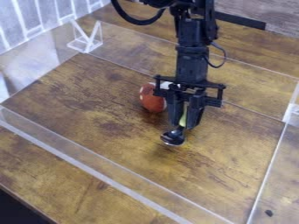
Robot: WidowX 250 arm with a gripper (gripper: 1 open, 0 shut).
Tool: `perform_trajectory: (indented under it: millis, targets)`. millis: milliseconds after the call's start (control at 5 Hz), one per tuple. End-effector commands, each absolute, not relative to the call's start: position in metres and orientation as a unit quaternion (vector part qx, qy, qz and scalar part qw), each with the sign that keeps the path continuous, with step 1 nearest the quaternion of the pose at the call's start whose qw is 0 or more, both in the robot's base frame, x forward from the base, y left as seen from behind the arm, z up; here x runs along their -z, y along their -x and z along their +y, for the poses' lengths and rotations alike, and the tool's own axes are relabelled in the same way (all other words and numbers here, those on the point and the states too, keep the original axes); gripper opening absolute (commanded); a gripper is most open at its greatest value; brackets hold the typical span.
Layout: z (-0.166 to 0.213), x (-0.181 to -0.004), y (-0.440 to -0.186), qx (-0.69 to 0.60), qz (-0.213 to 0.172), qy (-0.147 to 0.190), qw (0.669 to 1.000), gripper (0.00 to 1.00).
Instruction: Move the green spoon to the left
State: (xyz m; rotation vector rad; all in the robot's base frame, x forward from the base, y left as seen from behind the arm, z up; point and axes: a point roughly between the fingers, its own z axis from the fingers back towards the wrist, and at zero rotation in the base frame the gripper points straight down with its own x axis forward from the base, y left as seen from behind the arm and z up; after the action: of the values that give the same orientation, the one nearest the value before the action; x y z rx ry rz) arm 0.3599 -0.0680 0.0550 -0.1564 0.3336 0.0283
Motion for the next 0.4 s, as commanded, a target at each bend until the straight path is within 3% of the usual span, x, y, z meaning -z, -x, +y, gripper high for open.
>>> perform_trajectory:
  millis: [0, 200]
  targets:
    - [-0.057, -0.119, -0.365, -0.04, 0.099, 0.091, 0.99, 0.0]
    - [-0.05, -0.143, -0.37, -0.044, 0.086, 0.096, 0.991, 0.0]
